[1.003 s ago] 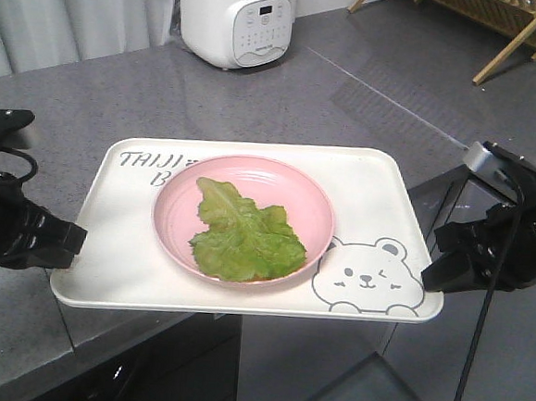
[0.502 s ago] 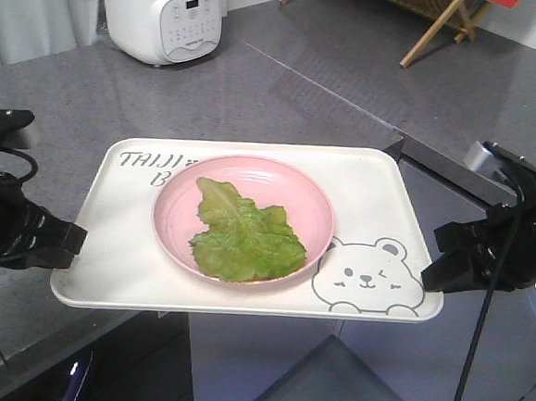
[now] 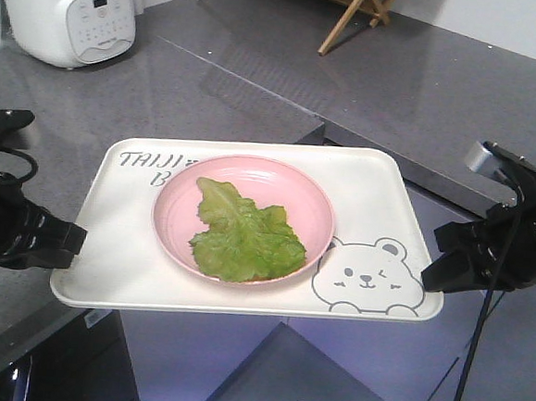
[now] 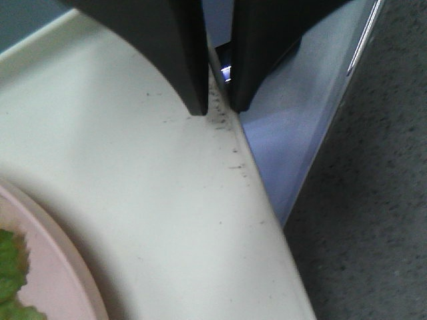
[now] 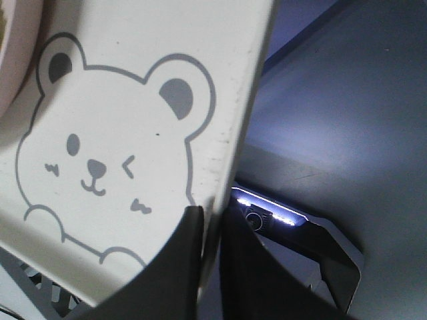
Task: Transfer vegetables to tray and serve
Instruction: 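Hold the tray level with both grippers while the base turns and drives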
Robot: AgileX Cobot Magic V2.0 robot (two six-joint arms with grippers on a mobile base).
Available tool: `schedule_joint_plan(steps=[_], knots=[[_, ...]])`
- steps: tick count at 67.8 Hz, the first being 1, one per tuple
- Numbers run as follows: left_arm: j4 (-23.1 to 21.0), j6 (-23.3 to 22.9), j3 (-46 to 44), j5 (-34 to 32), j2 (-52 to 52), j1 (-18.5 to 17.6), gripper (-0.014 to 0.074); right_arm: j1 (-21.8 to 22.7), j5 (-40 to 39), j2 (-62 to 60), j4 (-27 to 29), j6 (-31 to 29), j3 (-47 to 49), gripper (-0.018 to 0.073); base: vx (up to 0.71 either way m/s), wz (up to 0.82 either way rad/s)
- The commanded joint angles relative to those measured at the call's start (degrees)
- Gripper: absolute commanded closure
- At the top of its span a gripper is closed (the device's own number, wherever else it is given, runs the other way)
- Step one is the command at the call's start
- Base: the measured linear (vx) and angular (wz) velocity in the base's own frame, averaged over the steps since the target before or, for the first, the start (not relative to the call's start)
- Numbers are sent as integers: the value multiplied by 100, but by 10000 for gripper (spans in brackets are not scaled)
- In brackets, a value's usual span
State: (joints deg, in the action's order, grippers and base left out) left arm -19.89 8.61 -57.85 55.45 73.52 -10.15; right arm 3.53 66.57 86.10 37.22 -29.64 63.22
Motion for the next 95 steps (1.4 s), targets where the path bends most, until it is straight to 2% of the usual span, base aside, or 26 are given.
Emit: schedule_joint_plan(steps=[1,95], knots=[[-394,68,-177,-294,-187,-85,602,-83,497,-244,569,-339,151,562,0,-34],[-394,68,-177,-294,-187,-85,602,-83,497,-244,569,-339,151,562,2,-29]])
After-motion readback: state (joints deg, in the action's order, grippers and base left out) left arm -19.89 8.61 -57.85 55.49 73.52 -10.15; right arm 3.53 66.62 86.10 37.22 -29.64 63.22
